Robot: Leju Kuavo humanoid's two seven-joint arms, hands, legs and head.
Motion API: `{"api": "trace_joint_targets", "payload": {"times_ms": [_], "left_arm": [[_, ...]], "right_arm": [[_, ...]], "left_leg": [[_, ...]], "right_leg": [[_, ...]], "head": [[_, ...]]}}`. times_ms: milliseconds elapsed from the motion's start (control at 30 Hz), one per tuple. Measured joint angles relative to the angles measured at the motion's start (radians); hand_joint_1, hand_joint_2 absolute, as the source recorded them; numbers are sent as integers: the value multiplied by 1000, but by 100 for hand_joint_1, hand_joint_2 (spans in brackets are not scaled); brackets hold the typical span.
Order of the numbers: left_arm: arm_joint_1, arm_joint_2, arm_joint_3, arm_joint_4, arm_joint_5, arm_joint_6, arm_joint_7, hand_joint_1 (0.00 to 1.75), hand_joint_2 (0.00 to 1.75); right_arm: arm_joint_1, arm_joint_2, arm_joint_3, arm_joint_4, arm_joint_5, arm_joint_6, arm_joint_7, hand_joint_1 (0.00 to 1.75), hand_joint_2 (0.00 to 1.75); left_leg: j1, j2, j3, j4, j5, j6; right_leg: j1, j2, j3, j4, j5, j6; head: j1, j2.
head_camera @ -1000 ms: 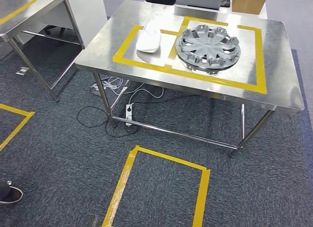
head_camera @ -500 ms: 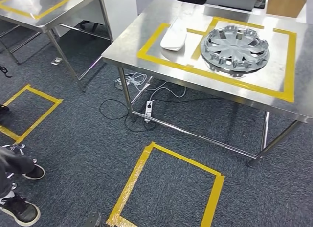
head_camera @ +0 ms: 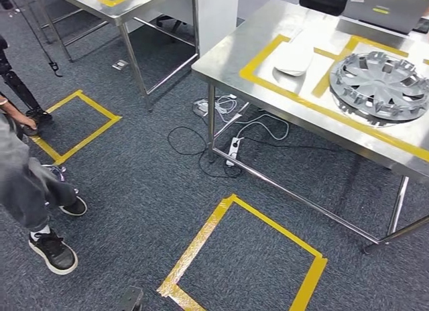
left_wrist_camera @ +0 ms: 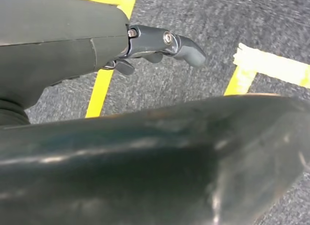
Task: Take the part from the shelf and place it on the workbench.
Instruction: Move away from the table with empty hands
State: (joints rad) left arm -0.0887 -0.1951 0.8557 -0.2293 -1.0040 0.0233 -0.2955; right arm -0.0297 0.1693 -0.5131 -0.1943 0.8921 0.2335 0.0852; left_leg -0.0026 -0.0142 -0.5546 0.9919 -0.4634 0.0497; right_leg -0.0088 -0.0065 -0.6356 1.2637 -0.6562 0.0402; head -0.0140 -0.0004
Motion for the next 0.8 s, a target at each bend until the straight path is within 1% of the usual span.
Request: {"api": "trace_joint_targets", "payload": {"times_ms": [33,67,100,133,167,200,233,267,300,333,367,400,433,467,500,533,567,600,633,667,700,733,767,800], "left_arm": [[1,0,0,0,0,0,0,0,0],[1,0,0,0,0,-1,1,0,0],[1,0,-1,0,0,-2,1,0,0],[1,0,-1,0,1,-4,1,0,0],[0,0,-2,0,1,-5,0,0,0],[0,0,-2,0,3,-7,-1,0,0],[1,1,-2,0,4,-8,-3,0,0],[4,1,-2,0,5,-9,-4,0,0],[8,3,-2,0,6,-10,-6,0,0],[11,4,-2,0,6,-10,-6,0,0],[13,5,-2,0,7,-11,-6,0,0],[14,6,-2,0,8,-11,-6,0,0],[14,6,-2,0,8,-12,-7,0,0],[14,7,-2,0,10,-12,-7,0,0],[17,7,-2,0,12,-12,-8,0,0],[20,7,-1,0,14,-12,-9,0,0],[24,8,-1,0,15,-12,-10,0,0],[27,8,0,0,16,-11,-10,0,0],[28,9,0,0,16,-11,-10,0,0],[28,9,0,0,16,-10,-10,0,0],[27,9,0,0,17,-10,-10,0,0],[27,8,1,0,17,-9,-10,0,0],[28,8,2,0,17,-8,-10,0,0],[30,8,3,0,17,-7,-10,0,0]], "right_arm": [[-2,0,0,0,0,1,0,0,0],[-3,0,0,0,1,2,1,0,0],[-2,0,0,0,2,2,2,0,0],[-1,0,0,0,3,2,4,0,0],[0,0,0,1,5,2,5,0,0],[1,0,0,1,6,2,7,0,0],[2,0,0,2,7,2,8,0,0],[2,0,0,2,8,3,9,0,0],[1,1,0,2,10,4,12,0,0],[1,1,0,2,12,6,16,0,0],[1,2,1,2,16,7,21,0,0],[2,3,2,2,20,8,25,0,0],[4,3,3,2,25,7,27,0,0],[5,4,5,2,29,3,27,0,0],[5,5,8,2,34,-1,27,0,0],[5,7,11,2,38,-6,26,0,0],[5,10,15,2,43,-11,26,0,0],[5,13,18,2,47,-15,27,0,0],[5,16,21,2,50,-18,28,0,0],[6,18,23,2,52,-20,29,0,0],[7,20,24,2,54,-21,30,0,0],[7,22,25,2,56,-23,32,0,0],[8,24,27,2,59,-25,35,0,0],[7,28,29,2,62,-29,40,0,0]], "left_leg": [[-1,-12,0,1,1,0],[-2,-25,0,2,1,-1],[-2,-40,0,4,2,-2],[-3,-53,-1,7,2,-5],[-4,-65,-6,12,2,-8],[-5,-76,-13,16,4,-13],[-5,-85,-19,19,7,-19],[-3,-95,-26,20,10,-25],[-2,-99,-30,22,11,-31],[-2,-89,-35,33,4,-36],[-2,-70,-48,61,-14,-42],[-2,-46,-68,108,-42,-47],[0,-23,-97,171,-74,-53],[3,-10,-126,237,-103,-57],[6,-4,-146,284,-117,-60],[8,0,-151,298,-114,-62],[9,4,-137,274,-92,-62],[10,12,-105,216,-59,-61],[8,33,-68,145,-31,-59],[4,53,-37,83,-13,-54],[0,69,-19,44,-5,-48],[-3,77,-14,27,-8,-43],[-6,71,-17,25,-8,-37],[-4,62,-18,24,-7,-31]], "right_leg": [[0,2,-1,6,11,-1],[0,6,15,-26,40,-2],[-1,18,46,-91,80,-5],[-3,41,76,-158,110,-7],[-6,62,101,-218,127,-9],[-8,78,118,-253,133,-11],[-8,83,123,-264,128,-13],[-8,76,126,-269,127,-15],[-9,65,127,-269,130,-20],[-10,54,128,-270,133,-25],[-11,39,130,-273,135,-31],[-12,24,131,-274,136,-34],[-11,9,132,-274,135,-37],[-10,-7,132,-274,133,-38],[-9,-22,132,-273,133,-39],[-8,-36,132,-273,132,-39],[-8,-49,133,-273,131,-38],[-8,-61,135,-273,129,-37],[-7,-72,137,-273,127,-35],[-4,-82,139,-272,125,-31],[-1,-92,140,-272,123,-27],[2,-101,140,-272,121,-22],[4,-110,141,-273,120,-16],[4,-114,142,-274,118,-11]], "head": [[0,0],[0,0],[0,0],[0,0],[0,0],[-1,0],[-1,0],[-1,0],[-1,0],[-4,0],[-8,0],[-11,0],[-15,0],[-16,0],[-16,0],[-16,0],[-16,0],[-16,0],[-16,0],[-16,0],[-16,0],[-15,0],[-15,0],[-14,0]]}}
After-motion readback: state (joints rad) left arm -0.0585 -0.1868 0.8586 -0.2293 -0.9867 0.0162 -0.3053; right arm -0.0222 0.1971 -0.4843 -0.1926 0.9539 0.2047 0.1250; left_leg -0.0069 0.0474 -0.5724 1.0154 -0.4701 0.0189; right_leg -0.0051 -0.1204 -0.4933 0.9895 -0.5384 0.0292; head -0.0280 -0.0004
